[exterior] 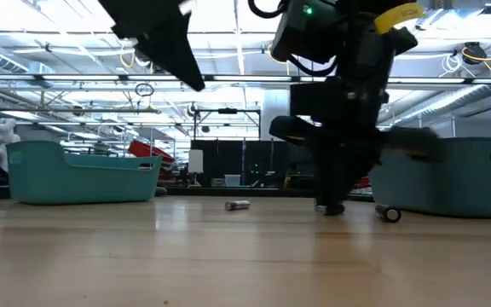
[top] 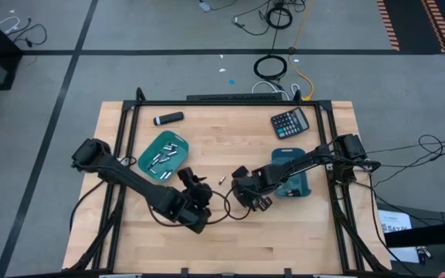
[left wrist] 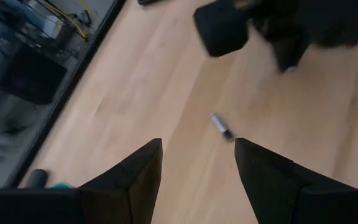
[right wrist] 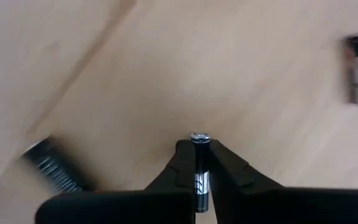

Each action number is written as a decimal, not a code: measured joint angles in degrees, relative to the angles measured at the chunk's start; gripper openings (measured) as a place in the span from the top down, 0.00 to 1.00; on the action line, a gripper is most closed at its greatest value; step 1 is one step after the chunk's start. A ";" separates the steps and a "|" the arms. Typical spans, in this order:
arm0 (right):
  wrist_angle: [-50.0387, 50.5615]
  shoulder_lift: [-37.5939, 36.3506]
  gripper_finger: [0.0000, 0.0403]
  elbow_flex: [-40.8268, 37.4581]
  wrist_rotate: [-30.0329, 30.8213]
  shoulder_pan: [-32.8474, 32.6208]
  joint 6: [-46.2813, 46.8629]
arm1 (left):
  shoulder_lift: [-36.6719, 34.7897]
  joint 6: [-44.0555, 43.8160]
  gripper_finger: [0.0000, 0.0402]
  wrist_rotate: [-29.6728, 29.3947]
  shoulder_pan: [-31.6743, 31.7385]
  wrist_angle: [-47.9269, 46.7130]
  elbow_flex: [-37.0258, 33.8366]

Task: Sort batteries
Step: Put the silver battery into the green bin

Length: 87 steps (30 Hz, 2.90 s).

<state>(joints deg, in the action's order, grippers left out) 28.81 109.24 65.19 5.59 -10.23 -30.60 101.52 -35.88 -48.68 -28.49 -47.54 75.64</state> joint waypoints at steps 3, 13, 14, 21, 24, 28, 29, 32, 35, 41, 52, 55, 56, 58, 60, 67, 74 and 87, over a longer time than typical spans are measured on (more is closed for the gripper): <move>-6.56 -1.75 0.99 -0.26 4.73 0.18 1.88 | -1.80 -2.16 0.47 0.68 -0.53 0.37 0.00; -30.75 -13.71 1.00 -0.05 -6.97 6.92 8.51 | -3.03 -6.99 0.47 -4.12 -3.58 -0.94 0.00; -33.61 -13.88 1.00 0.00 -9.78 7.98 9.82 | -3.03 -8.17 0.47 -5.37 -3.84 -1.61 0.00; -49.01 -12.25 1.00 -0.04 -18.26 9.92 16.01 | -3.03 -20.60 0.47 -11.08 -4.32 -9.19 -0.08; -53.22 -12.45 1.00 0.00 -21.18 9.48 16.67 | -3.03 -20.82 0.47 -13.19 -6.00 -9.09 -0.35; -58.55 -12.40 0.99 -2.12 -22.57 8.50 16.65 | -3.03 -20.83 0.47 -17.24 -7.45 -9.00 -0.35; -60.91 -12.41 0.99 -3.26 -22.55 8.51 16.88 | -3.03 -20.83 0.47 -18.25 -7.69 -8.95 -0.35; -69.01 -12.88 0.99 -7.98 -22.41 9.57 19.39 | -3.03 -20.82 0.47 -20.68 -8.01 -8.41 -0.35; -73.88 -14.08 0.99 -12.02 -22.37 11.57 22.40 | -3.00 -19.57 0.47 -21.88 -6.58 -6.66 -0.42; -73.33 -20.05 0.99 -18.90 -16.61 13.53 23.99 | -3.00 -3.11 0.47 -19.81 -2.21 7.81 -0.42; -60.89 -43.86 0.99 -31.73 -7.06 13.65 24.61 | -3.00 36.41 0.47 2.10 7.83 49.02 -0.42; -61.26 -48.65 0.99 -35.21 -6.89 13.65 26.68 | -3.00 39.69 0.47 7.07 10.80 54.78 -0.42; -62.24 -50.03 0.99 -36.27 -6.88 13.60 27.10 | -3.00 39.75 0.47 8.32 11.83 55.48 -0.42; -64.22 -51.97 0.99 -38.13 -6.87 13.40 27.94 | -3.00 39.24 0.47 11.37 13.96 57.50 -1.00; -67.05 -53.20 0.99 -39.58 -6.87 13.16 28.48 | -3.00 38.37 0.47 14.00 15.75 59.85 -2.44; -69.08 -52.33 0.99 -40.37 -8.63 13.13 29.46 | -2.96 37.79 0.47 25.49 20.36 73.35 -8.55; -73.39 -49.58 0.99 -40.35 -8.93 13.13 29.51 | -2.96 38.64 0.47 29.44 22.33 74.24 -8.76; -79.11 -44.79 0.99 -40.35 -10.05 13.16 29.97 | -2.09 38.08 0.76 29.51 23.74 74.72 -8.79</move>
<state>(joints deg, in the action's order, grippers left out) -50.30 64.45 24.84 -4.46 2.93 -0.63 99.43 2.20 -19.18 -4.75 27.18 66.85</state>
